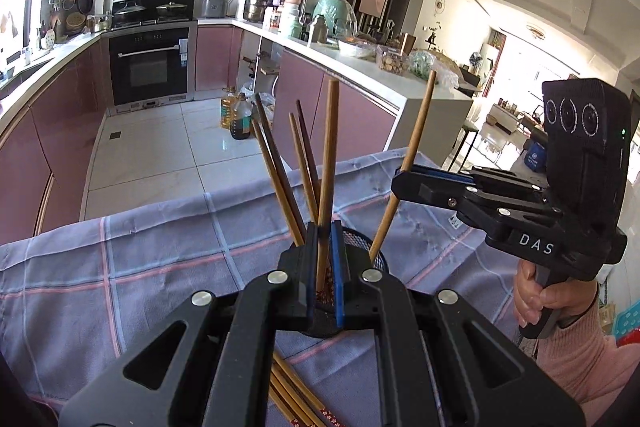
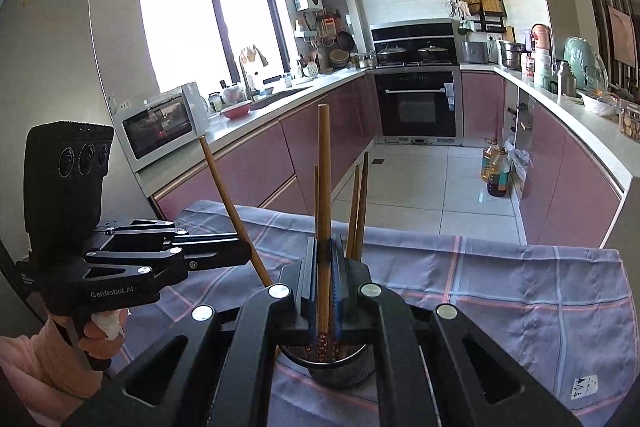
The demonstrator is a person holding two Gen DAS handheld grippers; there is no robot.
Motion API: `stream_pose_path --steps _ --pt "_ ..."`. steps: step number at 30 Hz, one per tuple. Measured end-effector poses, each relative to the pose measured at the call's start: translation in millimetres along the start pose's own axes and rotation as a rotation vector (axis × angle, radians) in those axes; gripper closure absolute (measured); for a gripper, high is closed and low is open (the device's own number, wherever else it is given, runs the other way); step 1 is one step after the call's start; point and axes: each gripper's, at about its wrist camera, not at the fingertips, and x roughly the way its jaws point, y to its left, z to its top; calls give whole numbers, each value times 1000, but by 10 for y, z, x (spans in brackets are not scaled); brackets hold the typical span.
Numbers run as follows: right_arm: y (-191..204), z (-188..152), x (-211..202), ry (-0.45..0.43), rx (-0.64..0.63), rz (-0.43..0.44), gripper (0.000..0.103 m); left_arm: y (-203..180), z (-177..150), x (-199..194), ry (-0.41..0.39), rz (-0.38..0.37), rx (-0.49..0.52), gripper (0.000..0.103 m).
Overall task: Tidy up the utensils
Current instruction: 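Lower the left chopstick into the mesh cup while the right gripper lowers its own, then open both grippers and move them back to the chopsticks on the cloth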
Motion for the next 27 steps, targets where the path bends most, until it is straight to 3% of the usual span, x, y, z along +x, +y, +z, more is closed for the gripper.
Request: stream_pose_path --steps 6,19,27 --pt "-33 -18 223 56 11 -16 98 115 -30 215 61 -9 -32 96" --pt "-93 -2 408 69 48 -17 96 262 18 352 62 8 -70 95" --pt "-66 -103 267 44 60 -1 86 274 -115 72 -34 77 -52 62"
